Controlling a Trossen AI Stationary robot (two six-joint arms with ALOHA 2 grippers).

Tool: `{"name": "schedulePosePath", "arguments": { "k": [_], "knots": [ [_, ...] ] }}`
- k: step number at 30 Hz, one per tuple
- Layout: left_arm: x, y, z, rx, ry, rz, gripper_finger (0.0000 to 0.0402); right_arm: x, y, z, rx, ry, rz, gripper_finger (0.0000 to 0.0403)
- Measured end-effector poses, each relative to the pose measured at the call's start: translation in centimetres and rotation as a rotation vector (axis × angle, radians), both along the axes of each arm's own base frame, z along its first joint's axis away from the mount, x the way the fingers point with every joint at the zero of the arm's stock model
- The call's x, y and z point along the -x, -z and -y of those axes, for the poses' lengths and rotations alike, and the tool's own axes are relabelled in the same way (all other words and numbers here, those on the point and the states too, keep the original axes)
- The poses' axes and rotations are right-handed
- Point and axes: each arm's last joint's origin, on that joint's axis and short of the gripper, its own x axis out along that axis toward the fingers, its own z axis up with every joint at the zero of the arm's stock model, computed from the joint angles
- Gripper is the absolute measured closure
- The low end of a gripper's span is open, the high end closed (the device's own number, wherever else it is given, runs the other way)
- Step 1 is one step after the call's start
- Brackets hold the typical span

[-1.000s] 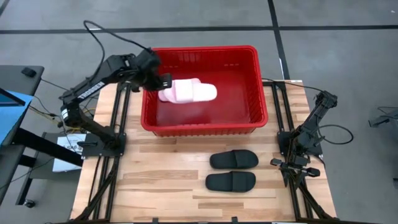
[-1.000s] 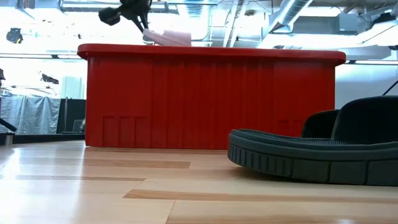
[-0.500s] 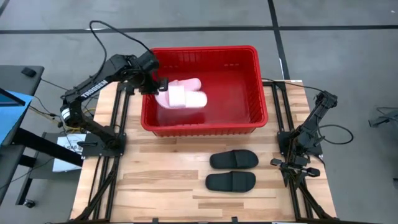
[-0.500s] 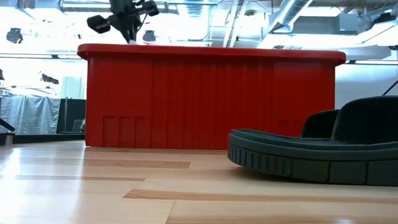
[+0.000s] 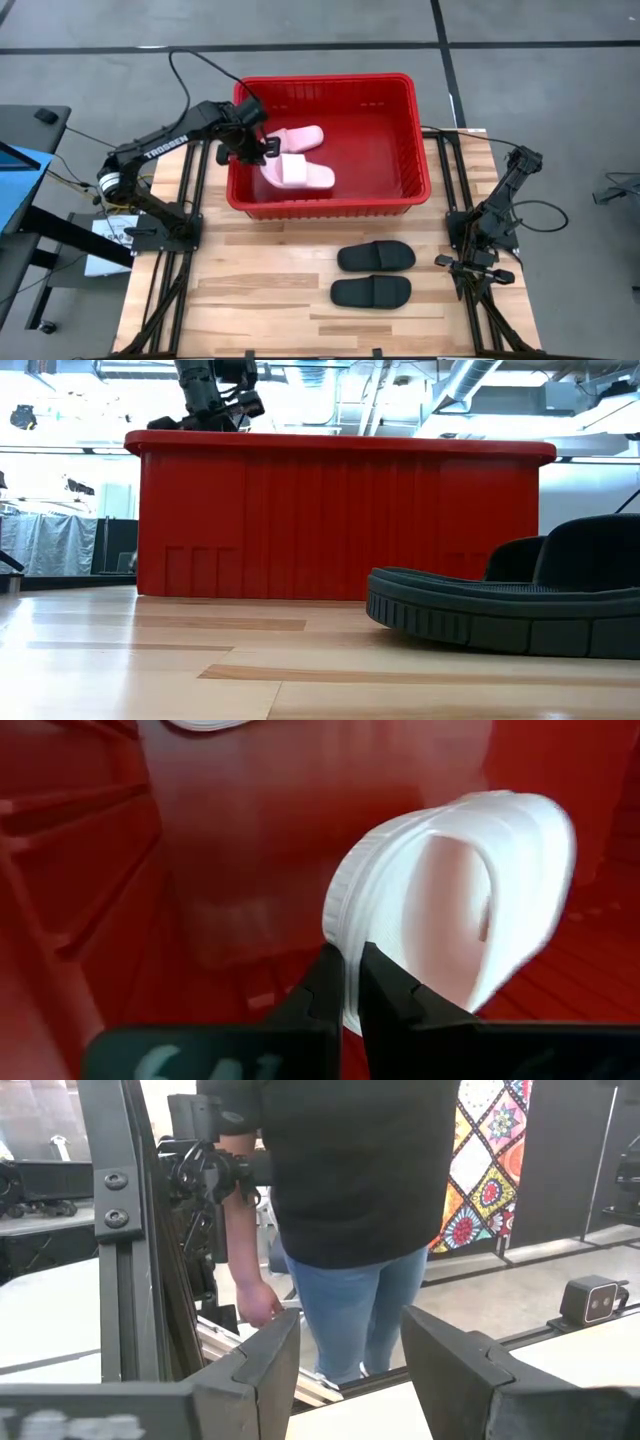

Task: Pick and place slides into bin
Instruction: Put the pink slide into the red bin

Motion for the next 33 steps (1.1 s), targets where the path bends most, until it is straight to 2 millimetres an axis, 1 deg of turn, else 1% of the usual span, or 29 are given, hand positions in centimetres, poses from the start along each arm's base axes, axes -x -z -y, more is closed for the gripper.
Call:
{"name": "schedulePosePath", "arguments": {
  "k": [4,14,24,33],
  "knots": [
    [-0.1,1.1,-0.1,0.016,-0.01,-0.006,0.0401,0.0,0.0,0.0,0.0,0.0,0.0,0.0236],
    [0.1,3.1,0.1,0.059,-0.016,-0.049,0.0401,0.0,0.0,0.0,0.0,0.0,0.0,0.0236],
    [0.3,3.3,-0.1,0.031,-0.034,-0.08,0.0401,0.0,0.0,0.0,0.0,0.0,0.0,0.0236],
    [0.3,3.2,-0.5,-0.025,-0.097,-0.086,0.0401,0.0,0.0,0.0,0.0,0.0,0.0,0.0236]
  ]
}}
